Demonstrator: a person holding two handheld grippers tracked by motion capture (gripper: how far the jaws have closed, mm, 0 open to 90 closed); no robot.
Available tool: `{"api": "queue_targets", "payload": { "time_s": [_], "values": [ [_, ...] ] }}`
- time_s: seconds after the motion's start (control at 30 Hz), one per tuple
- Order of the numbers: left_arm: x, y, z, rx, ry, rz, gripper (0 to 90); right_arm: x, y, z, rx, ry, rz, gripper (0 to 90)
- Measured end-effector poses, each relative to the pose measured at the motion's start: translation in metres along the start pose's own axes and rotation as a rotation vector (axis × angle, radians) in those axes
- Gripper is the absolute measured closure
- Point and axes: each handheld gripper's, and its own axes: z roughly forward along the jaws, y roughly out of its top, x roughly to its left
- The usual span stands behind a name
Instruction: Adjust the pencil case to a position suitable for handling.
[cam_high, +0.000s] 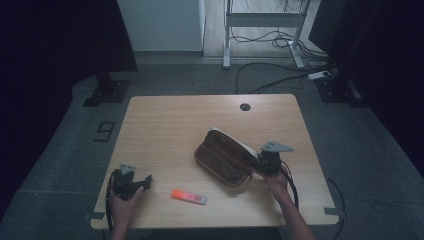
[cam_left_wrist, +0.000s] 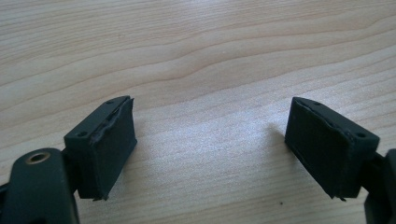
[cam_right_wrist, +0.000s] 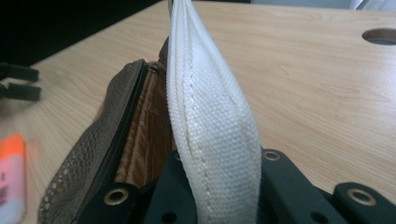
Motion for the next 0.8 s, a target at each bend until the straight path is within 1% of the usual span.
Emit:
{"api": "queue_targets", "payload": {
  "time_s": [0.07,0.17,0.3,0.33,0.37,0.4,0.5,0.53,0.57,0.7,0.8],
  "values": [
    [0.0,0.0,0.0,0.0,0.0,0.0,16.1,-0.002,-0.002,0.002,0.015,-0.003,0.0,82.6],
    [0.0,0.0,0.0,0.002,0.0,0.002,16.1,-0.004,-0.003,0.004,0.022,-0.007,0.004,81.8],
    [0.0,0.0,0.0,0.0,0.0,0.0,16.1,-0.005,-0.004,0.005,0.04,-0.039,-0.024,78.4],
    [0.0,0.0,0.0,0.0,0.0,0.0,16.1,-0.005,-0.004,0.005,0.04,-0.039,-0.024,78.4],
    [0.0,0.0,0.0,0.0,0.0,0.0,16.0,-0.006,-0.005,0.006,0.048,-0.048,-0.035,75.8],
    [0.0,0.0,0.0,0.0,0.0,0.0,16.0,-0.006,-0.005,0.006,0.048,-0.048,-0.035,75.8],
    [0.0,0.0,0.0,0.0,0.0,0.001,16.1,-0.005,-0.004,0.004,0.037,-0.051,-0.047,64.8],
    [0.0,0.0,0.0,0.0,0.0,0.001,16.1,-0.005,-0.004,0.004,0.037,-0.051,-0.047,64.8],
    [0.0,0.0,0.0,0.0,0.0,0.0,16.0,-0.002,-0.001,-0.001,0.01,-0.08,-0.056,53.4],
    [0.0,0.0,0.0,0.0,0.0,0.0,16.1,0.0,0.004,-0.013,-0.054,-0.126,-0.068,43.9],
    [0.0,0.0,0.0,0.0,0.0,0.0,16.1,0.002,0.009,-0.023,-0.1,-0.139,-0.072,39.8]
  ]
}}
